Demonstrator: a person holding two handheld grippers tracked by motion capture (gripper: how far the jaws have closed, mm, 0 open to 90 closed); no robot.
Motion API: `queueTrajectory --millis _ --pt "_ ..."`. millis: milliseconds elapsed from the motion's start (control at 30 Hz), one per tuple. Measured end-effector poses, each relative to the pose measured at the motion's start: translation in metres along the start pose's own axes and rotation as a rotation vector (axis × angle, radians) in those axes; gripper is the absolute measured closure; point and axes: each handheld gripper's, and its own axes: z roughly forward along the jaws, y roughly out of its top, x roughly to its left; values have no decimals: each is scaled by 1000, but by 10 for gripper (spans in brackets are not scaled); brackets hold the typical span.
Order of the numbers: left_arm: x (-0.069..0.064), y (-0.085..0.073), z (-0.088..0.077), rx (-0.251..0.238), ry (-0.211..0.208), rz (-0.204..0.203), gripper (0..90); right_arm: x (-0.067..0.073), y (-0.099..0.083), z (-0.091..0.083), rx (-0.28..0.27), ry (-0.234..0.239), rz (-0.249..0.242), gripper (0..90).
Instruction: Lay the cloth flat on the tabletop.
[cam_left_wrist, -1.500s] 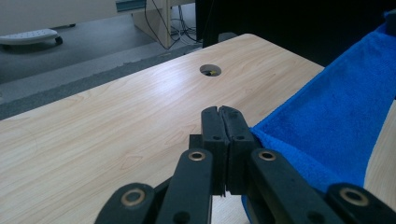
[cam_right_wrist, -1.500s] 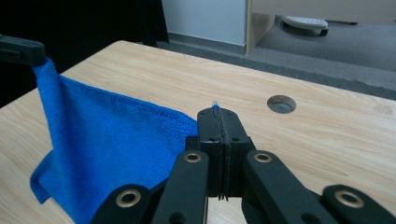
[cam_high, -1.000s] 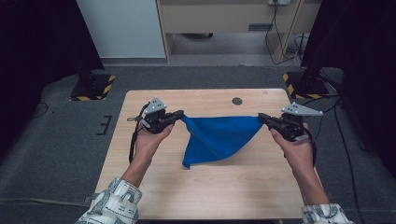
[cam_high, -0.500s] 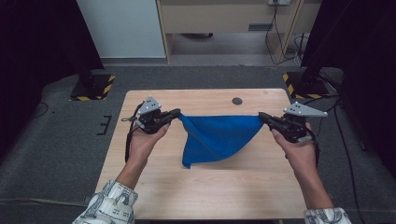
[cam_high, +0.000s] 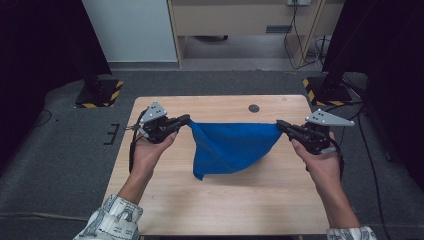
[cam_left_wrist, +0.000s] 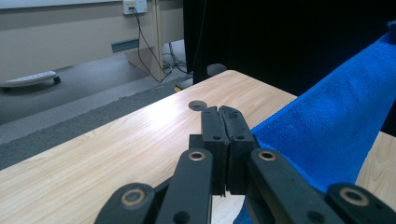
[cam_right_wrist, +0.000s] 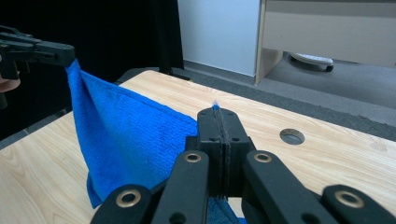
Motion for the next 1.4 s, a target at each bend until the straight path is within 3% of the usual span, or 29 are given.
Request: queueTrajectory --millis 167,333,600,900,1067,1200,1400 --pt "-2 1 -7 -12 -4 2 889 2 0 3 0 8 -3 896" --pt "-11 3 -18 -15 -9 45 890 8 1 -9 -16 10 -16 896" --pt "-24 3 -34 -41 -36 56 889 22 -6 -27 -36 13 -38 896" --pt "-49 10 -69 -77 -54 117 889 40 -6 -57 -71 30 -72 895" --pt "-60 16 -85 -65 -73 132 888 47 -2 -69 -78 29 -76 895" --pt "-53 16 -75 -22 -72 129 887 43 -1 -58 -45 12 -69 895" --pt "-22 2 -42 35 -59 66 888 24 -8 -18 26 -10 -38 894"
